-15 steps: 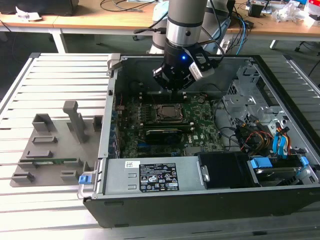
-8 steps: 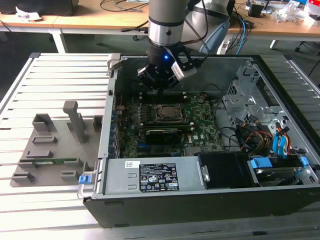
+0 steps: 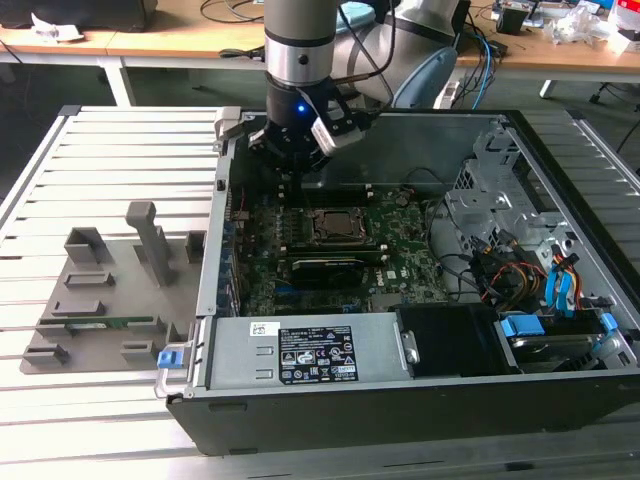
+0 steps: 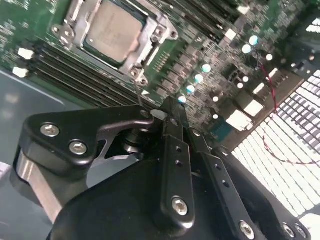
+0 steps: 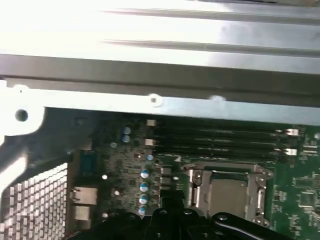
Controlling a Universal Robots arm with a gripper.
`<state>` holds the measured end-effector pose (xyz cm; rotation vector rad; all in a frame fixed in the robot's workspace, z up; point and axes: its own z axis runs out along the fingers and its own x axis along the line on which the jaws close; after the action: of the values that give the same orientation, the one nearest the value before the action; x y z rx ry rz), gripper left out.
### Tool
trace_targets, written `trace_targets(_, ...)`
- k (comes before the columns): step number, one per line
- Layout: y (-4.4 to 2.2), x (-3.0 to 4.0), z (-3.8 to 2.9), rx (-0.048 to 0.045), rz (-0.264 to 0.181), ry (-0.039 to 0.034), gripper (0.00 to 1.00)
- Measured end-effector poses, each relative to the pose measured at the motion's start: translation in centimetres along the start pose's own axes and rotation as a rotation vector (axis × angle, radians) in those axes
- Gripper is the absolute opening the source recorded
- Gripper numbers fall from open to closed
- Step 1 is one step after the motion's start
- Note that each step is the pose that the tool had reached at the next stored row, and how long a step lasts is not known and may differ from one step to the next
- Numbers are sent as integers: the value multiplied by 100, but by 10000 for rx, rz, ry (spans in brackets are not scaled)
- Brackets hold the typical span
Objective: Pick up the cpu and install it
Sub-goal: 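Install the first cpu locking lever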
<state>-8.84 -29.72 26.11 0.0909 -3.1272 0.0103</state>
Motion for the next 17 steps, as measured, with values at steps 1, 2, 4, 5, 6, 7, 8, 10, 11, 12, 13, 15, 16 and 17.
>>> trace_targets(1,5,14,0,0,1,1,11)
trace_targets(2,21,33,0,1,-1,2,11)
trace_targets(4,79,42,2,-19,0,0,11)
trace_targets(5,103,44,4,-53,-1,-3,11)
trace_targets(6,110,45,7,-124,-5,-7,11)
trace_targets(7,111,41,7,-156,-3,-8,11)
trace_targets(8,109,20,6,-168,-1,-7,11)
trace_targets(10,106,-32,6,-170,-2,-8,11)
trace_targets(11,104,-60,5,-170,-3,-8,11)
trace_targets(12,102,-96,5,-170,-2,-6,11)
trace_targets(13,100,-123,5,-171,-2,-5,11)
trace_targets(15,94,-228,3,-172,-2,8,11)
trace_targets(16,92,-267,3,-171,-3,13,11)
trace_targets(17,90,-290,2,-171,-4,18,11)
